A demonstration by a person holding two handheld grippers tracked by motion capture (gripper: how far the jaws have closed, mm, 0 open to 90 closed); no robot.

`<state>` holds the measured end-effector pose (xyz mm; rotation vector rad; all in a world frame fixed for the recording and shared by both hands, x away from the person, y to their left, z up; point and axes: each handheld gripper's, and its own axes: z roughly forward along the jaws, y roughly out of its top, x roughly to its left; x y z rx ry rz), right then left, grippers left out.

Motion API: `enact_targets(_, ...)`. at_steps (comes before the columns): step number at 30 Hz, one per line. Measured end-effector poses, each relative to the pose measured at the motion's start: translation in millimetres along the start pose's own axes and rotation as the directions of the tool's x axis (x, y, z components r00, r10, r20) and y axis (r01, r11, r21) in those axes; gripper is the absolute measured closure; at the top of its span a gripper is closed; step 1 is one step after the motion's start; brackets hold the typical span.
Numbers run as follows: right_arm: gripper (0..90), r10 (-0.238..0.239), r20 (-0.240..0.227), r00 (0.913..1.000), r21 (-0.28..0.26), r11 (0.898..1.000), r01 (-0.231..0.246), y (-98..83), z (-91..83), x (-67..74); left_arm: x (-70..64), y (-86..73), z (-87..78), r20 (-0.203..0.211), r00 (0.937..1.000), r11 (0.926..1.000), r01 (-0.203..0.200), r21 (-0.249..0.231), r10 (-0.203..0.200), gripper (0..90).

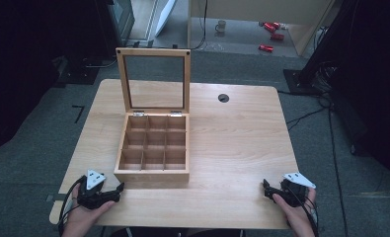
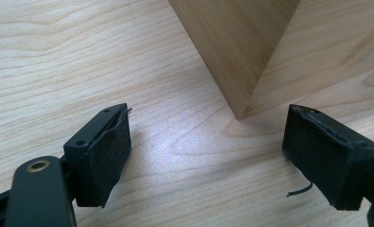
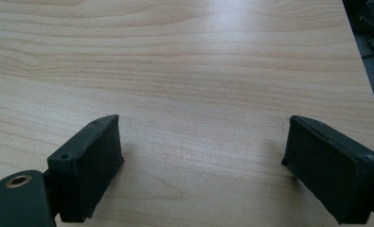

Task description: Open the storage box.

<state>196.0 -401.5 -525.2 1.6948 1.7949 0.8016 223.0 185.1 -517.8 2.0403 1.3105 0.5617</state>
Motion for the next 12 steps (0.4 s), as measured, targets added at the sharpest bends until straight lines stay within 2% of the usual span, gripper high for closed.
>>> enact_targets(12, 11.0, 0.011, -0.002, 0.9999, 0.003, 1.0, -0.011, -0.7, -0.4, 0.2, 0.0, 0.0, 0.0, 0.0, 1.0, 1.0, 0.0, 0.0, 0.0, 16.8)
